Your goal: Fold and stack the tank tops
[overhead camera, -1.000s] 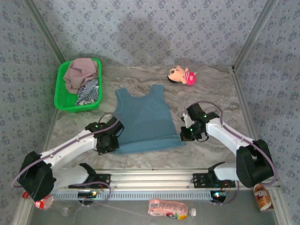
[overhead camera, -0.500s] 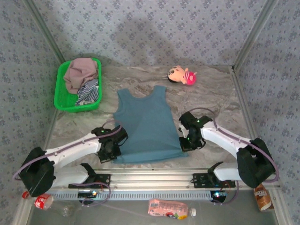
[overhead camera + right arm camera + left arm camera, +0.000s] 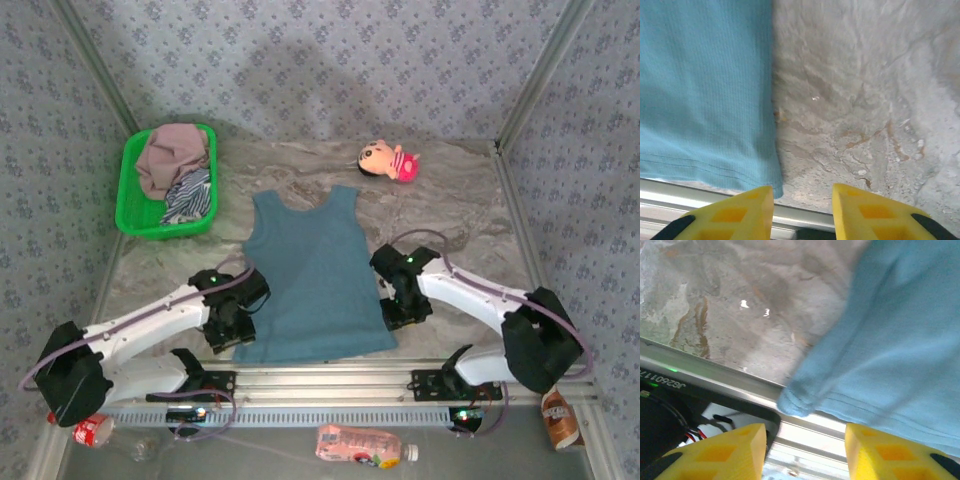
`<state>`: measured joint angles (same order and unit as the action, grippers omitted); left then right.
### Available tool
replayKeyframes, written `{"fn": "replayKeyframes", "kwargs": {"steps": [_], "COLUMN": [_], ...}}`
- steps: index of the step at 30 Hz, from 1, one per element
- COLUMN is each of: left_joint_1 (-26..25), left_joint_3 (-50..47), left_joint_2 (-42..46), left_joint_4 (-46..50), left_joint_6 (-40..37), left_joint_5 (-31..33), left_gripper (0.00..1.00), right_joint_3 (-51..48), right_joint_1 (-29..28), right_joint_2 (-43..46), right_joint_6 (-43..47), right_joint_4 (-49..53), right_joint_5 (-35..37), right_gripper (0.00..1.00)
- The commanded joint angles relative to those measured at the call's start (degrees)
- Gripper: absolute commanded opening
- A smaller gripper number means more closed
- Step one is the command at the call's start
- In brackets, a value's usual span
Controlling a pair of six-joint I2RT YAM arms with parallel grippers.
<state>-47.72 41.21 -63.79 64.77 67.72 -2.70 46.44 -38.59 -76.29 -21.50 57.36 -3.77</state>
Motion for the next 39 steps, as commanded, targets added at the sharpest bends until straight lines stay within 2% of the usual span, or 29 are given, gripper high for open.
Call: {"fn": "replayKeyframes", "kwargs": {"steps": [1, 5, 9, 13, 15, 19, 23, 26, 29, 32, 36, 39], "left_joint_1": [4.5, 11.7, 17.1, 18.4, 18.4, 17.8, 14.8, 10.7, 5.6, 1.0, -3.3, -3.4], "left_joint_3": [5.4, 13.3, 20.8, 23.8, 22.3, 18.1, 14.4, 11.5, 10.5, 9.3, 14.0, 20.9], "left_joint_2": [-2.2, -14.0, -24.9, -34.1, -36.3, -36.4, -35.5, -33.9, -33.2, -33.3, -35.3, -35.3], "left_joint_4": [-1.1, -7.4, -14.6, -16.5, -17.8, -21.4, -22.6, -25.3, -27.5, -31.8, -32.2, -27.0], "left_joint_6": [-7.6, -20.5, -29.5, -34.3, -35.1, -33.1, -29.2, -23.1, -16.0, -8.7, -4.8, -7.5], "left_joint_5": [-1.2, -0.5, -1.9, -2.7, -3.8, -6.4, -7.8, -9.1, -9.0, -9.4, -9.3, -8.0], "left_gripper": [0.49, 0.53, 0.54, 0.54, 0.54, 0.55, 0.56, 0.56, 0.56, 0.56, 0.56, 0.57], "right_joint_3": [4.9, 3.5, 0.5, 1.1, 0.4, 0.4, 3.6, 6.2, 11.0, 16.9, 23.4, 28.3], "right_joint_1": [1.3, 0.9, 1.2, 1.2, 1.3, 3.4, 6.1, 9.5, 11.5, 13.1, 16.6, 18.1], "right_joint_2": [2.8, -0.2, -3.4, -9.4, -11.6, -16.2, -19.9, -22.0, -24.4, -29.2, -34.7, -36.3], "right_joint_6": [1.3, 5.3, 3.4, 4.0, 4.6, 6.4, 8.4, 7.7, 7.8, 12.8, 18.1, 21.8], "right_joint_4": [-4.7, -19.2, -30.6, -33.0, -33.5, -33.4, -29.1, -26.7, -23.4, -19.6, -20.1, -20.7], "right_joint_5": [-0.6, -5.9, -7.0, -4.8, -4.8, -3.6, -2.1, -2.9, -0.8, 1.1, -1.6, -0.2], "right_gripper": [0.41, 0.46, 0.51, 0.52, 0.53, 0.53, 0.53, 0.52, 0.53, 0.53, 0.54, 0.54]}}
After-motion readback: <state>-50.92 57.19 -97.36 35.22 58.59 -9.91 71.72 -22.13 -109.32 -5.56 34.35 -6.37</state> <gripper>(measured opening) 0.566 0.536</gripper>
